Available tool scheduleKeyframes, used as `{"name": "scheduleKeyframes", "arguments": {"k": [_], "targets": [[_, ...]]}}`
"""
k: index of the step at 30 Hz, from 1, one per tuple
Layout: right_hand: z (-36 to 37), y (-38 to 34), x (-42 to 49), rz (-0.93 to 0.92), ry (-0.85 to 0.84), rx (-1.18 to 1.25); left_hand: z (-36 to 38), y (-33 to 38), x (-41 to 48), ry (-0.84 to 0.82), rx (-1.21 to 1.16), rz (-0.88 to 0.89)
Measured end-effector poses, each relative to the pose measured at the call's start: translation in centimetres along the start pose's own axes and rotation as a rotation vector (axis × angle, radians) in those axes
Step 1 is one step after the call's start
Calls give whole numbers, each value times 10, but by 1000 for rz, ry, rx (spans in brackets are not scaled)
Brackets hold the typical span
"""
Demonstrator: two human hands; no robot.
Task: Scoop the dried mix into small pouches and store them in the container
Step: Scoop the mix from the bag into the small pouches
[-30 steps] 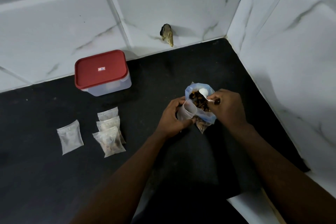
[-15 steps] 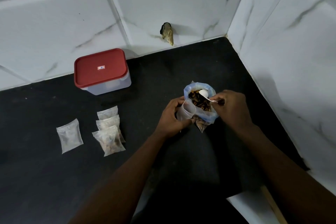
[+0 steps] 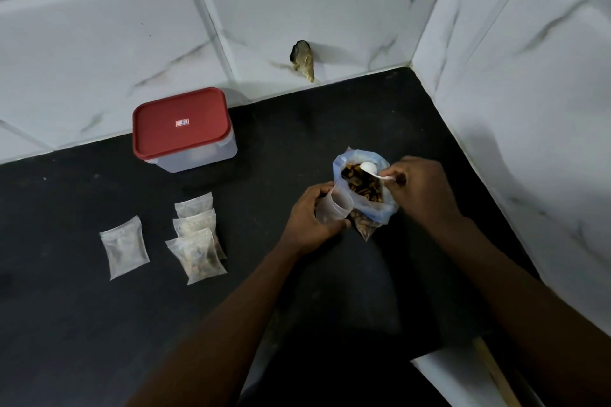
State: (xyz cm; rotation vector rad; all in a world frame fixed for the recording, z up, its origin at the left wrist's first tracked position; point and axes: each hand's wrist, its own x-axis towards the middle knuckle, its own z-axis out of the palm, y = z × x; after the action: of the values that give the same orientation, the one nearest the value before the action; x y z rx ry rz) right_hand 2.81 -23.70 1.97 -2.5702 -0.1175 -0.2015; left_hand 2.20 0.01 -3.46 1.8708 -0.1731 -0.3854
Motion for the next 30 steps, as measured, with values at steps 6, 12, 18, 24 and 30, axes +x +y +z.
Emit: {"name": "scheduleKeyframes", "arguments": {"k": [6, 12, 18, 24, 30], "targets": [[8, 0, -12, 59, -38, 20, -3, 3, -1, -39, 27, -79], [-1, -7, -15, 202, -85, 127, -4, 5, -1, -71, 28, -103], [0, -11, -7, 436, -121, 271, -5, 5, 0, -80, 25, -102], [2, -14, -6, 563, -152, 383, -4, 9, -1, -108, -50, -124], [5, -11, -3, 855, -184, 698, -6, 11, 0, -117, -76, -142]]}}
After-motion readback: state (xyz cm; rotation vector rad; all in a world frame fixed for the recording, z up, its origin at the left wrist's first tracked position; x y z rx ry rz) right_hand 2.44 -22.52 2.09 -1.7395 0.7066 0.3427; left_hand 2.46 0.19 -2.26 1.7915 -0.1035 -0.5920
